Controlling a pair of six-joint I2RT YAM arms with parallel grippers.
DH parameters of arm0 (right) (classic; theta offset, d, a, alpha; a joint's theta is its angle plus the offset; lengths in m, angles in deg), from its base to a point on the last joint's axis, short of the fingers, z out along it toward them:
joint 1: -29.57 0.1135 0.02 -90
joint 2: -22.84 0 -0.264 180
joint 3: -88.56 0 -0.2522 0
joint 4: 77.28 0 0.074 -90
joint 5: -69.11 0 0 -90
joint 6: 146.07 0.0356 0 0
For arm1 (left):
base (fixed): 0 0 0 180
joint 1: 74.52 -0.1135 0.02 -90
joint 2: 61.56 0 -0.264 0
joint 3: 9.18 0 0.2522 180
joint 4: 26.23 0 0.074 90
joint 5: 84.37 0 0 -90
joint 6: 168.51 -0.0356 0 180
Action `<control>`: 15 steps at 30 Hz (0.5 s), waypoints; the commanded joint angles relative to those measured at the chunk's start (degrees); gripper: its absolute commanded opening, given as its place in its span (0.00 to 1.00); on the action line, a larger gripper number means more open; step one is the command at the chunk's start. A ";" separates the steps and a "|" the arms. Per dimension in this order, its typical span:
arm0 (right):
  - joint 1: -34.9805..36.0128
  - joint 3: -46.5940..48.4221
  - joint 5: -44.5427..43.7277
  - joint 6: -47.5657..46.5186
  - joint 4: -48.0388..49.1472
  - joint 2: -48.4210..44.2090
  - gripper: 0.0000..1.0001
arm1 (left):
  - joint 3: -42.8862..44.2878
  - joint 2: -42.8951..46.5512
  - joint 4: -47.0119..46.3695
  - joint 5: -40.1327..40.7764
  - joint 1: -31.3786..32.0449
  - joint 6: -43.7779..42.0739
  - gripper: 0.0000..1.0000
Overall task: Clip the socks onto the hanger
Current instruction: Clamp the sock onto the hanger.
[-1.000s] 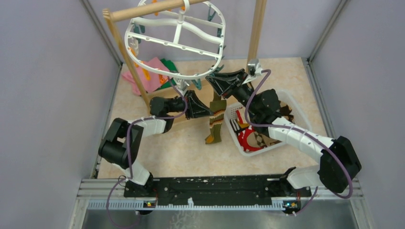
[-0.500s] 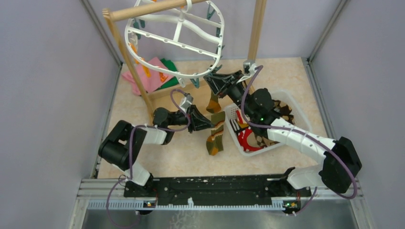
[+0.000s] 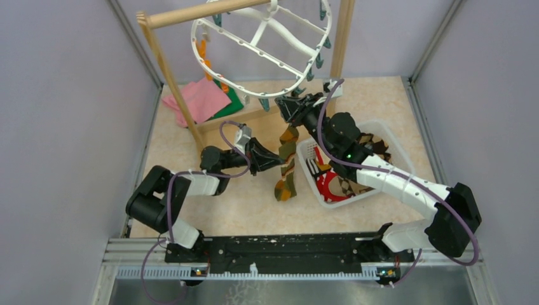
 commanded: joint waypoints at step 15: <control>0.06 -1.06 -1.53 2.09 -0.01 -0.82 0.00 | 3.76 31.08 45.28 28.13 12.46 -42.02 0.00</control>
